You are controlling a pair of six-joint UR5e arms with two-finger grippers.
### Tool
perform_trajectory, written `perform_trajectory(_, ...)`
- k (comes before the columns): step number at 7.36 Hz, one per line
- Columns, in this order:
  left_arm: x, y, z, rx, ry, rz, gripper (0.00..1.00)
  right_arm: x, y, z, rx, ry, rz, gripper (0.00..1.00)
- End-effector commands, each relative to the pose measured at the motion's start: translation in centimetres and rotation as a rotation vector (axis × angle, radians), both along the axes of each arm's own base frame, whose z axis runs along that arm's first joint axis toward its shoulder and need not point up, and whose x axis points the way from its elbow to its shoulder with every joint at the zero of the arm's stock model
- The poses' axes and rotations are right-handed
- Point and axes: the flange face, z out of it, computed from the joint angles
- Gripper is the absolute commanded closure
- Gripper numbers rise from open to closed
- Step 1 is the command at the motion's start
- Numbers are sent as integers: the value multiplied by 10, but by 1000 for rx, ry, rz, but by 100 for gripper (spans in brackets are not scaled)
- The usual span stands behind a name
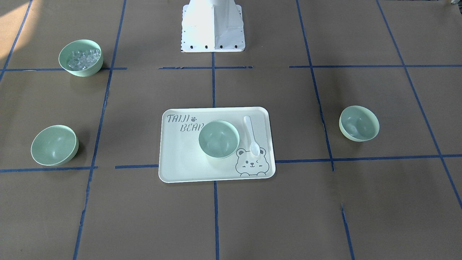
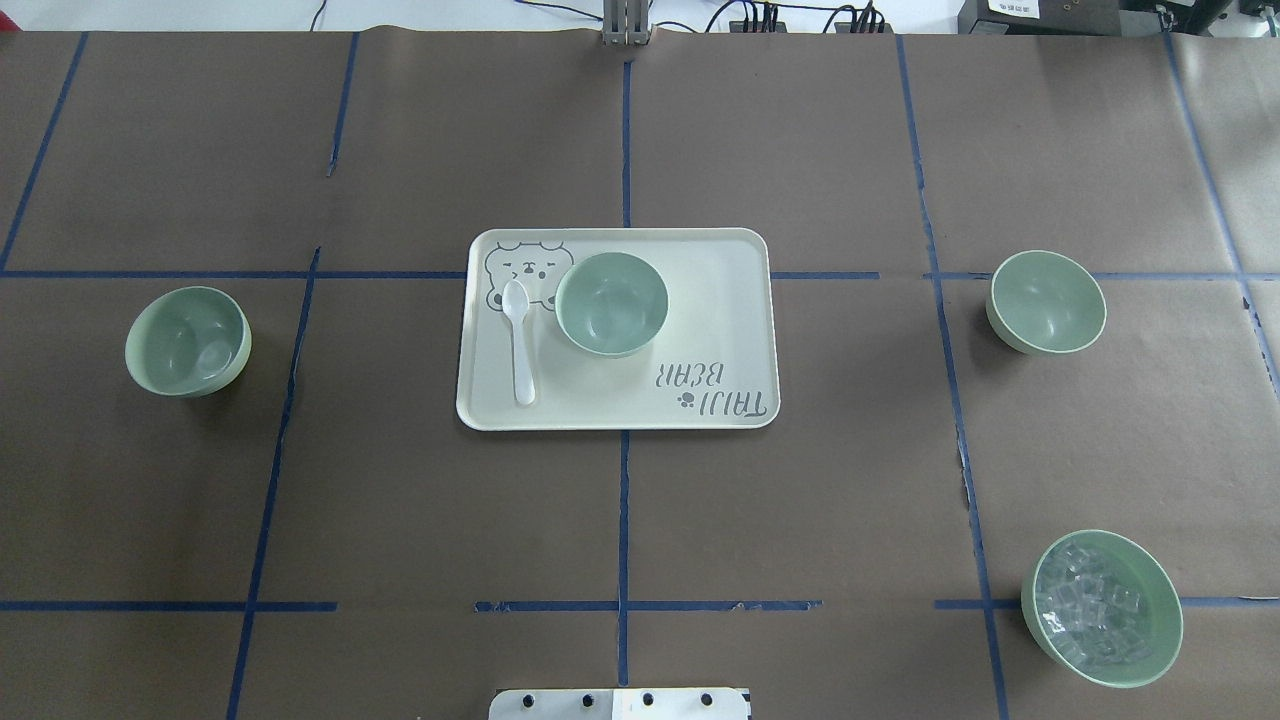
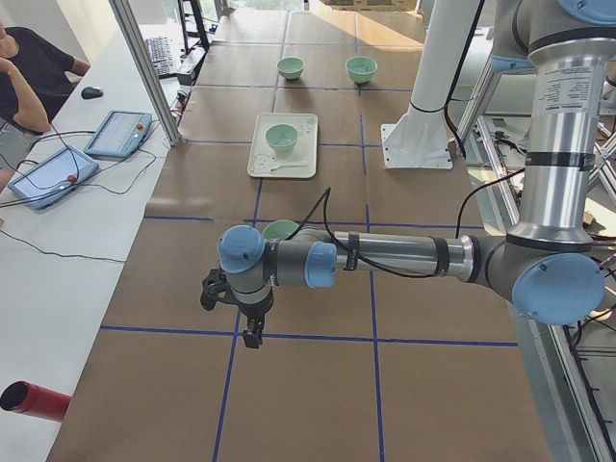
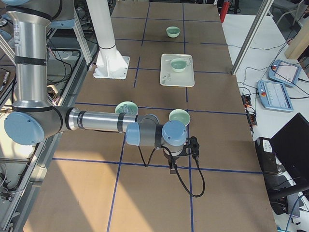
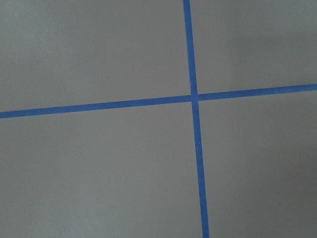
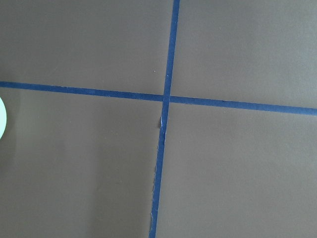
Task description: Stack green bowls together
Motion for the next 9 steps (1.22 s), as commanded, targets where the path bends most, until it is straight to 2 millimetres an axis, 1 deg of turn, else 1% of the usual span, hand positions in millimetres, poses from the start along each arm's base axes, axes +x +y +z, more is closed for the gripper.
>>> perform_trajectory(1,0,-1,-2,-2,0,-7,0,-1,-1,-1,0,1,1,0)
perform_trajectory(2,1,-3,-6,4,2,-7,0,-1,-1,-2,-3,-1,5,0)
perform_trajectory(3,2,-7,-16,26,2,-5,0,-1,-1,-4,-19,-7,23,0)
perform_trajectory(4,8,-11,-37,70,3,7,0,-1,-2,-9,-8,-11,23,0)
perform_trajectory(5,31,-16,-59,115,9,26,0,-1,-5,-20,17,-12,24,0)
perform_trajectory(6,45,-22,-74,134,34,-38,0,-1,-18,-60,92,-5,24,0)
perform_trajectory(7,87,-22,-83,108,68,-88,0,-2,-5,-48,72,-15,24,0)
perform_trajectory(8,115,-17,-83,86,98,-128,0,-4,-3,-40,54,-29,21,0)
perform_trajectory(9,134,-7,-78,61,118,-146,0,-6,-1,-41,45,-65,26,0)
